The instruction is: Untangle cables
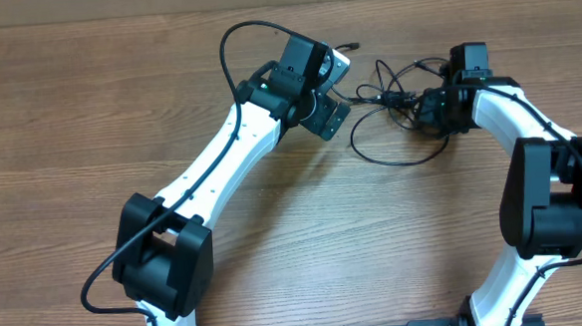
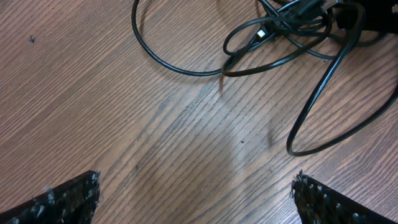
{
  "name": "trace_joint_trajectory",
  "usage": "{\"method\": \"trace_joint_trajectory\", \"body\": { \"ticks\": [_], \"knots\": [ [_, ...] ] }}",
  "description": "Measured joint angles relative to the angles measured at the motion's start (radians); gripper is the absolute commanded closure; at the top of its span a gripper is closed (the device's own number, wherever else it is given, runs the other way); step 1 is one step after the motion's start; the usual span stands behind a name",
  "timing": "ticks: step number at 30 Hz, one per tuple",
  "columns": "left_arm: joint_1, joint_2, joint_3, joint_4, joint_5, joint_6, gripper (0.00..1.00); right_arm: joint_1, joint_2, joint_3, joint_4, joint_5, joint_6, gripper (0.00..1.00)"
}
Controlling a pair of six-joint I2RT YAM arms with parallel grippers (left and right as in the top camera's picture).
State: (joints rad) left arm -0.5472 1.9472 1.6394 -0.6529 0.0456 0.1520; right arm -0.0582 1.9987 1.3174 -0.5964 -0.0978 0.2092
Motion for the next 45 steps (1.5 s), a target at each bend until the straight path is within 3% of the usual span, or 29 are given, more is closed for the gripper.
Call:
{"method": "trace_joint_trajectory", "body": {
  "ticks": [11,19,35,45],
  "knots": [
    [0.0,0.0,0.0,-0.002,0.0,0.0,0.01,0.0,0.025,0.002,0.007,0.001,0.0,0.63],
    [0.0,0.0,0.0,-0.002,0.0,0.0,0.01,0.0,0.029,0.002,0.008,0.016,0.025,0.96],
    [0.0,0.0,0.0,-0.002,0.0,0.0,0.01,0.0,0.031,0.007,0.001,0.024,0.026,0.96],
    [0.0,0.0,0.0,-0.002,0.0,0.0,0.01,0.0,-0.048,0.14,-0.093,0.024,0.027,0.96]
  ]
}}
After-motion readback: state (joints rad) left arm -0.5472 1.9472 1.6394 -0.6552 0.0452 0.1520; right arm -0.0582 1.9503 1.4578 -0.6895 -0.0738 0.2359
